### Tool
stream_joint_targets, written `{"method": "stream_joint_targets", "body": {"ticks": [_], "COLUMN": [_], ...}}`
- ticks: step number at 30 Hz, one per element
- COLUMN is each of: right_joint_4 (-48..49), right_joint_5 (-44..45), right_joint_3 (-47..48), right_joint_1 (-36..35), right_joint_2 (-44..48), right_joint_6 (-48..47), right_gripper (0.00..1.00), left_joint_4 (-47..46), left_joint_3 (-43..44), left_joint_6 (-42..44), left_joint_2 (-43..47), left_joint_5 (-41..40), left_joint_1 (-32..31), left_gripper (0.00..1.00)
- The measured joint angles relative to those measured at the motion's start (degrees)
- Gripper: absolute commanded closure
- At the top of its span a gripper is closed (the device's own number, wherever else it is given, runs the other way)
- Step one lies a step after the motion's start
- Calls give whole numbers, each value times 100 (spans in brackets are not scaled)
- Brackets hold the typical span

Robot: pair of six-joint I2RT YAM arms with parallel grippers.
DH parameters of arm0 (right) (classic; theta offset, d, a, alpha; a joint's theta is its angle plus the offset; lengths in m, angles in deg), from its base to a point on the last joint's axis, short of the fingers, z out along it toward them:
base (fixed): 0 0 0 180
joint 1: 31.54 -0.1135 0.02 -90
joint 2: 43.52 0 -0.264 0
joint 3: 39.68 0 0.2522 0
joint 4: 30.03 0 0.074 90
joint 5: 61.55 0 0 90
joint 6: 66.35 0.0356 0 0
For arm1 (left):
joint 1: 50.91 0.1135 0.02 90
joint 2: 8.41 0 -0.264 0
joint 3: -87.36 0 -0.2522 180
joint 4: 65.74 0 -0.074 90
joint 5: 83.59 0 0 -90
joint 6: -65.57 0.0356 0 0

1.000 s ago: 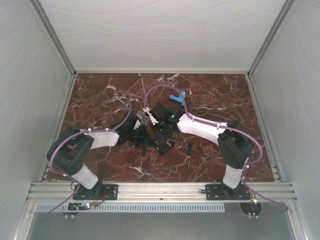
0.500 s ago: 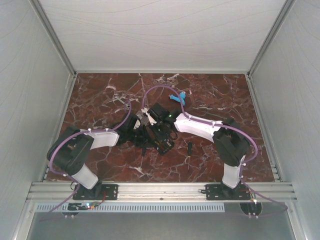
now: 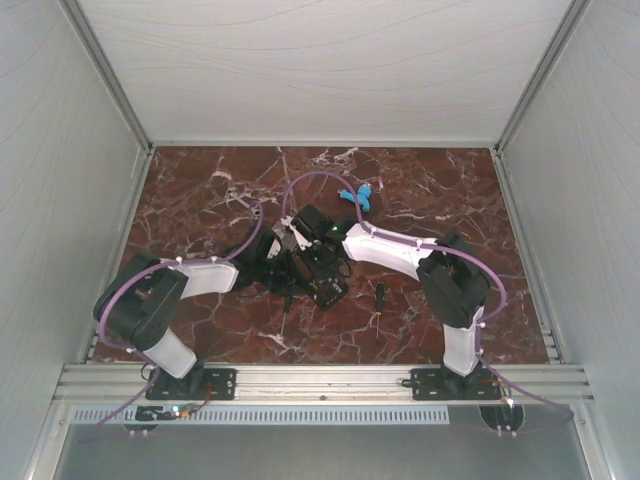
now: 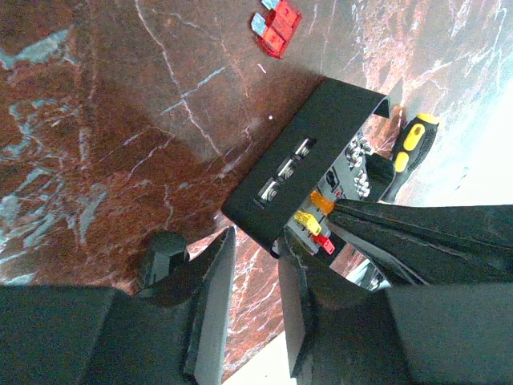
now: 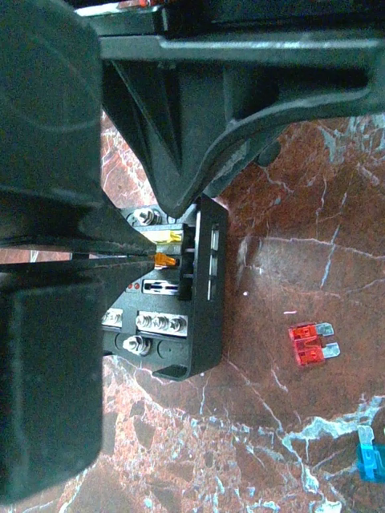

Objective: Snap on the fuse box
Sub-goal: Install the fuse at the fuse box base.

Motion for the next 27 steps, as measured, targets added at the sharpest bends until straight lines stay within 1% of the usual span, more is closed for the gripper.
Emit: {"method": "stream_joint_targets", "body": {"ticks": [8,27], "right_joint_4": [-350,-667], "right_joint_5": [28,155], "right_joint_3": [350,675], "right_joint_1": [-15,-28], "right_joint_2": [-289,-723], "right_joint_6": [-2,7], "right_gripper": [100,100], "left_joint_4": [0,-2], "left_joint_3": [-2,-7], "left_joint_6": [0,0], "left_joint_2": [0,7], "left_joint_5": [0,-7], "left_joint_1": [0,0], "left_gripper": [72,72]}}
